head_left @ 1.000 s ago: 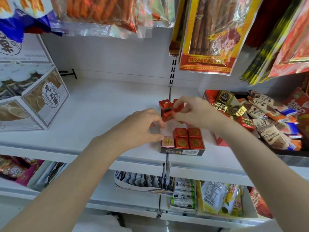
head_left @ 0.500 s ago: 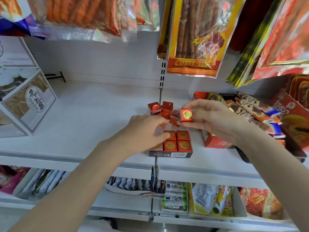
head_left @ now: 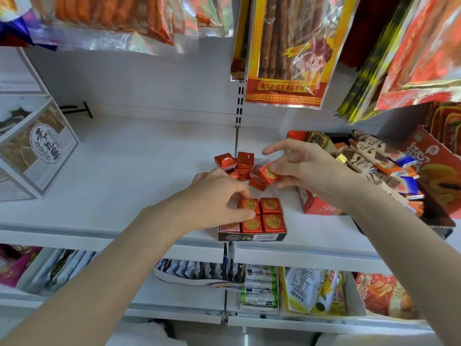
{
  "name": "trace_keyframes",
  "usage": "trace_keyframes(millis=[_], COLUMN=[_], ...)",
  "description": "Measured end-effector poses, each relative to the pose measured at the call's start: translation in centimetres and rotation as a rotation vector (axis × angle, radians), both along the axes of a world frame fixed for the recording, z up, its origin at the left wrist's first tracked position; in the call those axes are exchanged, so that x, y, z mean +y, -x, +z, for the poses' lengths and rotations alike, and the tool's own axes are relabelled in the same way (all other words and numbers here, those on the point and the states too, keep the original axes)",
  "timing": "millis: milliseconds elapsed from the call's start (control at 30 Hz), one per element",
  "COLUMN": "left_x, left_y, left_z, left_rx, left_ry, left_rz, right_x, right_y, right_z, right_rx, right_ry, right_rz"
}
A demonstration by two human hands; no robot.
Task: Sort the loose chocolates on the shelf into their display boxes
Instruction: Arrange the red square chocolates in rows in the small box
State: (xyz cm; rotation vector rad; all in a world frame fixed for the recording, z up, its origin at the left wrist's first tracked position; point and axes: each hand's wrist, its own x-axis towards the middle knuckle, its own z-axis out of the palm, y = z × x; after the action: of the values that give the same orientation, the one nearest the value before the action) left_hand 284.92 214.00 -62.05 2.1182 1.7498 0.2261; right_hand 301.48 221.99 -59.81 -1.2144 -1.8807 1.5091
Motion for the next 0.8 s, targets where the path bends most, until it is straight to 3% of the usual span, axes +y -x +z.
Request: trace_keyframes(millis=[100, 267, 400, 533, 800], left_x=[-0.2, -0.4, -0.7, -0.9, -0.9], left_y=[0.1, 0.3, 0.1, 0.1, 0.2], left_z=[0.1, 0.0, 0.0, 0.1, -0.2], left_rx=[0.0, 0.017, 0.029, 0.121, 0.127], left_ry=[0.017, 0.074, 0.054, 0.014, 0.039], left_rz=[-0.006, -0.031, -0.03, -0.034, -0.071], right_x=[-0.3, -1.4, -1.6, -0.9, -1.2], right_y=[0.1, 0.5, 1.0, 0.6, 0.5], right_z=[0.3, -0.7, -1.8, -2.1, -2.1], right_rx=[-0.037, -0.418, -0.528, -0.672, -0.699], right_ry=[-0.019, -0.496, -0.705, -0.791, -0.827], right_rz=[0.062, 0.131, 0.153, 0.172, 0.224])
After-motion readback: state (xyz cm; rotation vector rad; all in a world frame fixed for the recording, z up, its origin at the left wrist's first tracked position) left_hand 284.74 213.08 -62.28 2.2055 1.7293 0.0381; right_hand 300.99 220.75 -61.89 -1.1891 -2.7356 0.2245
